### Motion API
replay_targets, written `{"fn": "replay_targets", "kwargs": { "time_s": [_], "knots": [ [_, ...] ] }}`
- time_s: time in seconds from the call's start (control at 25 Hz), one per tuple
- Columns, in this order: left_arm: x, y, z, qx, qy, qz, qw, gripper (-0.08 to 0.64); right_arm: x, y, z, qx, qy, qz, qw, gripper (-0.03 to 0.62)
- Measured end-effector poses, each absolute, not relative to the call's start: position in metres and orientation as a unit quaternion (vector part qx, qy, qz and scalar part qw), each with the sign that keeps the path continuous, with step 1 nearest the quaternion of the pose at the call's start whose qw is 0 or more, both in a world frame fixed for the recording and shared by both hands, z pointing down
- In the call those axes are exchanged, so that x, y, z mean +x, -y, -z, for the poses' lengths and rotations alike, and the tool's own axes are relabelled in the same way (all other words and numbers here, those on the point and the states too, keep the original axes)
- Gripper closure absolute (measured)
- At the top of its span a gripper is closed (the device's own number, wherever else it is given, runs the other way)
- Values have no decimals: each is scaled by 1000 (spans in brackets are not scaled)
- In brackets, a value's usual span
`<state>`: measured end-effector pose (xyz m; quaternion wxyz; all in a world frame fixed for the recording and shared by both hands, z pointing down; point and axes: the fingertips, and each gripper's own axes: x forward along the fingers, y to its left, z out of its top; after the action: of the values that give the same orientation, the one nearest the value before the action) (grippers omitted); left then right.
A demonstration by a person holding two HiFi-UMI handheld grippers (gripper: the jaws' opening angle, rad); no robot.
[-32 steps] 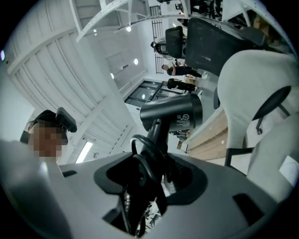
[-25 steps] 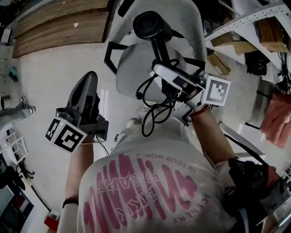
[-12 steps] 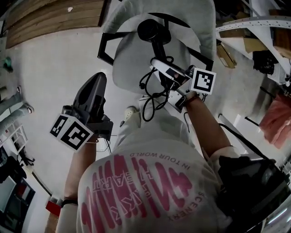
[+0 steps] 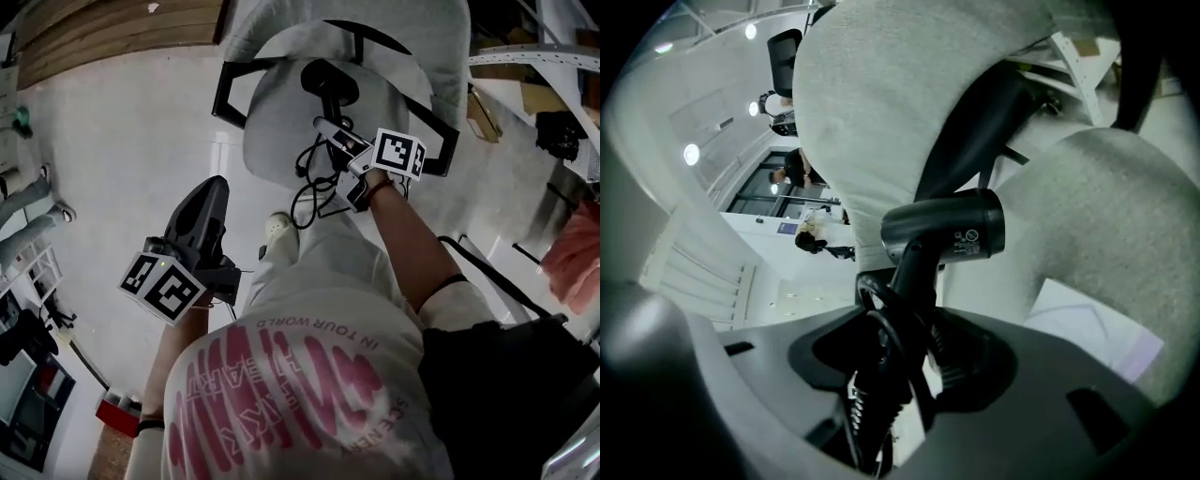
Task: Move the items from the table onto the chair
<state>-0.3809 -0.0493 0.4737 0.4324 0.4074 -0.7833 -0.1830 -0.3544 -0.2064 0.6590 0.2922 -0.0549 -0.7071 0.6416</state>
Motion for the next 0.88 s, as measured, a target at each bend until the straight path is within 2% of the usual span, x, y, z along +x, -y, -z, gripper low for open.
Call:
{"fn": "replay_targets", "kwargs": {
  "time_s": [0.24,0.48,0.72,0.88],
  "knots": [
    [-376,30,-481,379,792,193,439,551,-349,200,-710,29,707,-614,350,377],
    [-370,5,-485,352,802,198,440,551,-338,177,-749,37,729,-510,455,379],
    [-361,-13,-481,349,809,195,431,551,-326,165,-769,44,715,-499,488,376],
    [-360,-25,-477,359,811,202,417,551,-316,179,-765,62,725,-481,489,322]
  ]
}}
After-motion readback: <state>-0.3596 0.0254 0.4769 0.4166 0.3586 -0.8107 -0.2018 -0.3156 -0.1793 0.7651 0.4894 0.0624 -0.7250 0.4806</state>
